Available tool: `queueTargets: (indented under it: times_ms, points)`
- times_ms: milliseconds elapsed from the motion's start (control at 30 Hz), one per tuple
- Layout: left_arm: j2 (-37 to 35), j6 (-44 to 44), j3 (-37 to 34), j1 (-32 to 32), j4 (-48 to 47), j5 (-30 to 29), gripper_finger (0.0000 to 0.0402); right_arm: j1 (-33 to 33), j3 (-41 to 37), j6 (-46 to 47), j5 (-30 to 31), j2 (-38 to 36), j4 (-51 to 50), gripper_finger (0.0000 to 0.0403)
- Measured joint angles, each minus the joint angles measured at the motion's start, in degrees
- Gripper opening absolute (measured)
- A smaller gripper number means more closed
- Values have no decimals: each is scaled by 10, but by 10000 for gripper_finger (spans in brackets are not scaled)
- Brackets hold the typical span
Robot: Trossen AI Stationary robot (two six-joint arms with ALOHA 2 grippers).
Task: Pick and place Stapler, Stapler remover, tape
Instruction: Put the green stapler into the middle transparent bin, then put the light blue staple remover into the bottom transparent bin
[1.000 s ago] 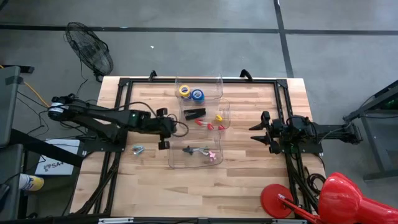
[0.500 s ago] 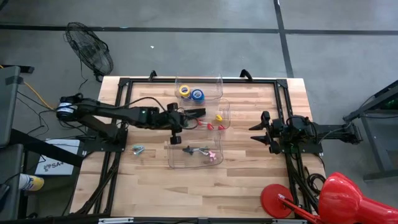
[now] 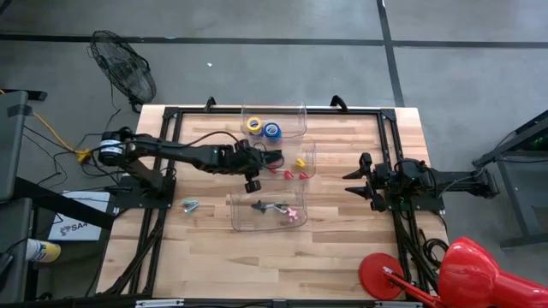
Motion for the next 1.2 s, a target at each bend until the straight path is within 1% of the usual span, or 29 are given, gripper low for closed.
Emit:
queueTargets:
  times_ms: [167,267,467,600,733,833,967,1100,1200]
  points:
    - [1,2,-1,-1,-5,1,61,0,0,0,0,0,0,177]
    - [1,2,-1,-1,-4,-6,74,0,0,0,0,0,0,177]
    - [2,2,15,-1,-5,-41,134,0,0,0,0,0,0,177]
    - [2,27,43,-1,-16,-40,173,0,0,0,0,0,0,177]
    - [2,34,72,-1,-44,-33,199,0,0,0,0,0,0,177]
    - [1,34,93,-1,-78,-32,207,0,0,0,0,0,0,177]
    - [-29,11,116,-2,-140,-33,208,0,0,0,0,0,0,177]
    - [-74,-65,120,-2,-241,-32,209,0,0,0,0,0,0,177]
    - [-109,-142,121,-2,-351,-25,209,0,0,0,0,0,0,177]
